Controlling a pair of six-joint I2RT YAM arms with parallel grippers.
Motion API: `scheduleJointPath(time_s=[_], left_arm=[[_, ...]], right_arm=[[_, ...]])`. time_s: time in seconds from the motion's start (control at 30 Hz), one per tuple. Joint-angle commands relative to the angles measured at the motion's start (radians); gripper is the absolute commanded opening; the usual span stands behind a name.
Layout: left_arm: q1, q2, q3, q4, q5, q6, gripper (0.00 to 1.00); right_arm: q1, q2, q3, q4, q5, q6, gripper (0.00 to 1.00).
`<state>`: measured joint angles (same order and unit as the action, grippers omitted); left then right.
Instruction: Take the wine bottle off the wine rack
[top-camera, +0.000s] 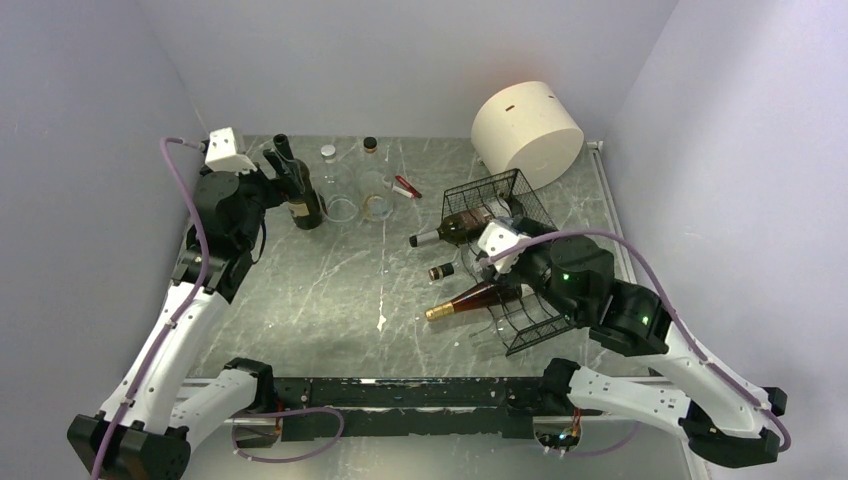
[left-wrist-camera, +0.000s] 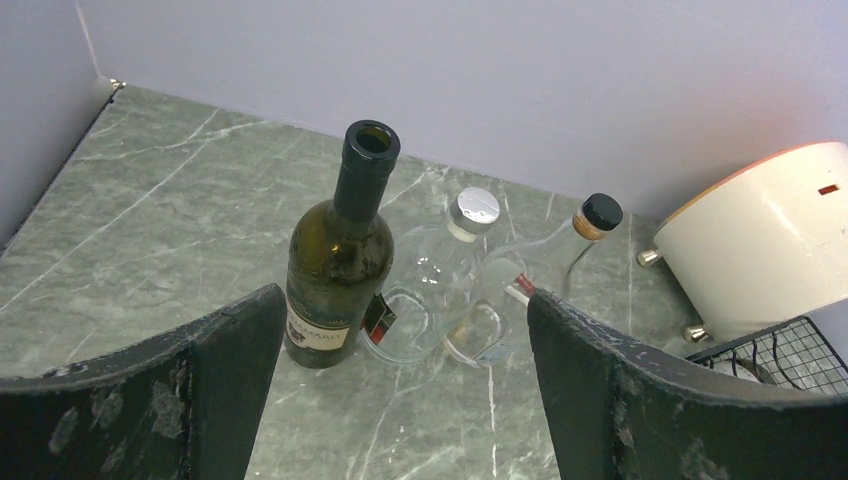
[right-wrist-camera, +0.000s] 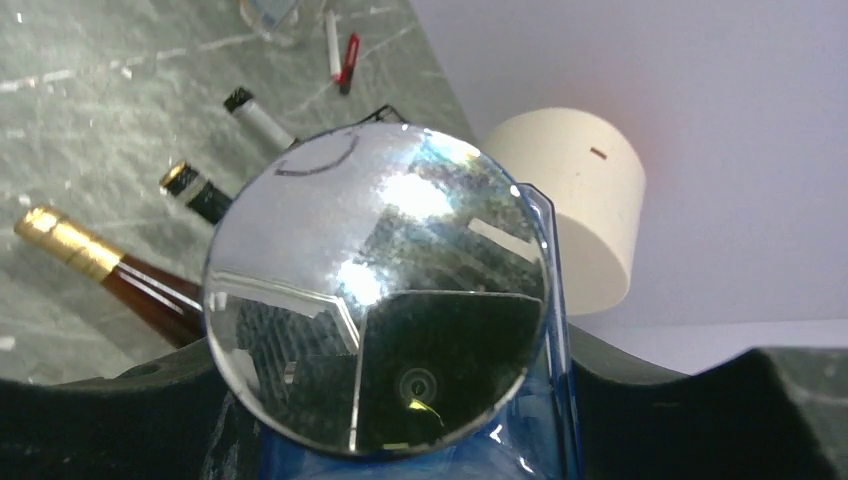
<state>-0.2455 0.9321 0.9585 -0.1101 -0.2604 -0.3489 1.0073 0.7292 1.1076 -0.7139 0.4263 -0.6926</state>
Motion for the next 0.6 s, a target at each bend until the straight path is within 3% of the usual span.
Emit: scheduleJointPath(time_s=[0.0,0.27,0.57], left_arm=[[0.005,-0.007,0.027,0.008,0.018,-0.009,0.94],[0.002,0.002,0.03,0.001,0.01,-0.009,0.94],[0.002,-0.011,0.034,-0.005,-0.009,-0.001,0.94]], right_arm=[[-0.001,0.024,0.104,0.196,-0.009,-0.015,0.0],[0.0,0.164,0.12,0.499,-0.222,0.171,0.0],[0.0,0.421,0.031,0.969,-0.418,0.415,0.0]])
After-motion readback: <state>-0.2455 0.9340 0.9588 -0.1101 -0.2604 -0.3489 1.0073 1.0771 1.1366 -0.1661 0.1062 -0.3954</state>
